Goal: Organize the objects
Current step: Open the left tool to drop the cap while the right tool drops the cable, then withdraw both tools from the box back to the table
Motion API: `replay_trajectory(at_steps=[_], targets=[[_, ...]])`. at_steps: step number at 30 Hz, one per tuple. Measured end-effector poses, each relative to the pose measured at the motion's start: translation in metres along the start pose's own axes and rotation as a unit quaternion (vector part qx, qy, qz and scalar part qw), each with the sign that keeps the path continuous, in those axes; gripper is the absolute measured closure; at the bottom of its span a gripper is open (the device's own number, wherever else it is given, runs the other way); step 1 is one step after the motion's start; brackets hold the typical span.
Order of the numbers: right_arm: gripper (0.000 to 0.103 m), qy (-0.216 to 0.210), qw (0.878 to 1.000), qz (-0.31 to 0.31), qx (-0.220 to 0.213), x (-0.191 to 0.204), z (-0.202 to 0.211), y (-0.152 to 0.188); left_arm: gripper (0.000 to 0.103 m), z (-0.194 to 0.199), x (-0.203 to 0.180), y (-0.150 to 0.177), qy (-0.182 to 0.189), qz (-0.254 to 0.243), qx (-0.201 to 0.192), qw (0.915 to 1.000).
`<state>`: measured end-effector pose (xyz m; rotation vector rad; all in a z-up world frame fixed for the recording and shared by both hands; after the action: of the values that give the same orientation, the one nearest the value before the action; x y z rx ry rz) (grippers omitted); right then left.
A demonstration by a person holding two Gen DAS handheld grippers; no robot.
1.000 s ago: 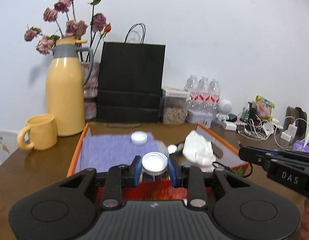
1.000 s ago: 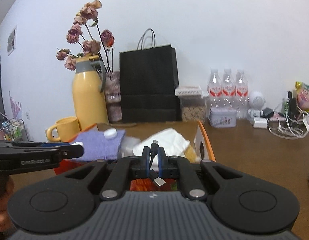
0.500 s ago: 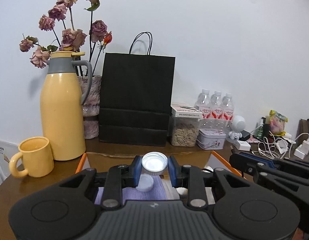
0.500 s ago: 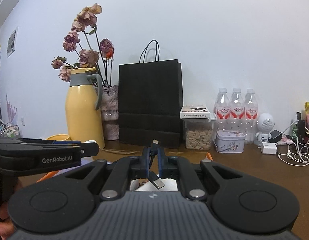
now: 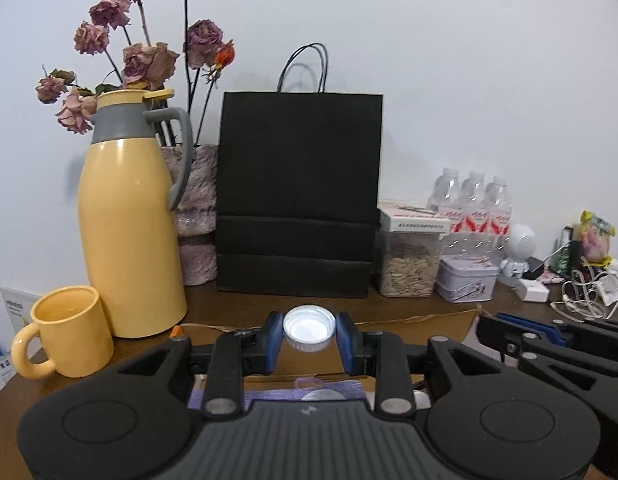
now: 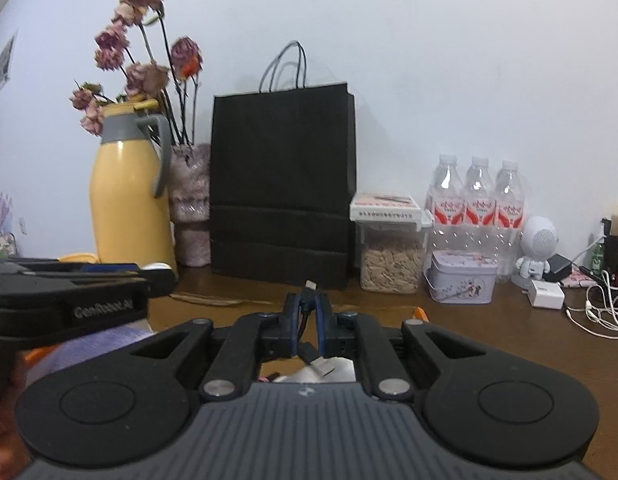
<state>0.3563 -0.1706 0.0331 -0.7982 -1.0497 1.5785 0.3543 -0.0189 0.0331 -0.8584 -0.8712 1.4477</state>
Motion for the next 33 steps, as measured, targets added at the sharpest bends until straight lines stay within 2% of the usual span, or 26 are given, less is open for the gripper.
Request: replay_trajectory(at_steps=[1, 2, 3, 4, 5, 6, 7, 8, 9, 10, 14, 18, 21, 25, 33], targets=[[0.087, 0.002, 1.0, -0.001, 0.005, -0.001, -0.002, 0.001, 0.054, -0.001, 0.001, 0.001, -0.005, -0.001, 0.002, 1.0], [0.072, 0.007, 1.0, -0.004, 0.009, -0.003, -0.003, 0.002, 0.048, -0.001, 0.003, 0.001, -0.009, 0.0, 0.002, 1.0], [0.058, 0.014, 1.0, -0.006, 0.012, -0.005, -0.003, 0.002, 0.034, -0.001, 0.004, 0.001, -0.013, 0.002, 0.001, 0.9999], [0.033, 0.02, 1.0, -0.007, 0.015, -0.006, -0.004, 0.003, 0.016, -0.001, 0.006, 0.0, -0.018, 0.005, 0.001, 0.9998], [0.025, 0.025, 1.0, -0.007, 0.015, -0.008, -0.003, 0.004, 0.008, -0.001, 0.009, 0.0, -0.023, 0.009, -0.001, 0.9997], [0.025, 0.029, 0.999, -0.005, 0.015, -0.009, -0.003, 0.005, 0.0, 0.0, 0.011, -0.001, -0.027, 0.011, -0.005, 0.9995], [0.02, 0.032, 0.999, -0.004, 0.017, -0.009, -0.002, 0.005, 0.0, 0.001, 0.012, -0.001, -0.032, 0.014, -0.008, 0.9994], [0.008, 0.038, 0.999, -0.005, 0.019, -0.011, -0.002, 0.005, 0.0, 0.002, 0.013, -0.001, -0.036, 0.016, -0.007, 0.9992], [0.003, 0.041, 0.999, -0.008, 0.018, -0.012, -0.001, 0.005, 0.0, 0.001, 0.015, -0.002, -0.038, 0.018, -0.004, 0.9991], [0.0, 0.039, 0.999, -0.009, 0.018, -0.013, 0.0, 0.006, 0.0, 0.001, 0.016, -0.001, -0.037, 0.022, 0.0, 0.9991], [0.0, 0.041, 0.999, -0.006, 0.02, -0.013, 0.005, 0.01, 0.0, 0.004, 0.021, 0.001, -0.028, 0.035, 0.007, 0.9989], [0.0, 0.039, 0.999, -0.005, 0.019, -0.012, 0.012, 0.014, 0.0, 0.015, 0.023, 0.005, -0.026, 0.035, 0.0, 0.999], [0.0, 0.038, 0.999, -0.002, 0.016, -0.011, 0.019, 0.016, 0.0, 0.026, 0.025, 0.01, -0.005, 0.034, -0.002, 0.9994], [0.0, 0.033, 0.999, 0.005, 0.005, -0.007, 0.037, 0.023, 0.0, 0.045, 0.026, 0.015, 0.001, 0.03, -0.018, 0.9994], [0.0, 0.026, 0.999, 0.027, -0.006, 0.007, 0.071, 0.055, 0.0, 0.074, 0.033, 0.043, 0.012, 0.018, -0.027, 0.9994]])
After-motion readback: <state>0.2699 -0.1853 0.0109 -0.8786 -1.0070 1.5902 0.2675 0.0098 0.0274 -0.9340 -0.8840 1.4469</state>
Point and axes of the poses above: each gripper's, at about its wrist camera, not at the fingertips, and z roughly against the way its jaws point, x to its left, y to its underside, the point moved 3 cm from there along -z, roughly the way its jaws point, and after that the axes turned 7 degrees about x, right-handed, at the moved point
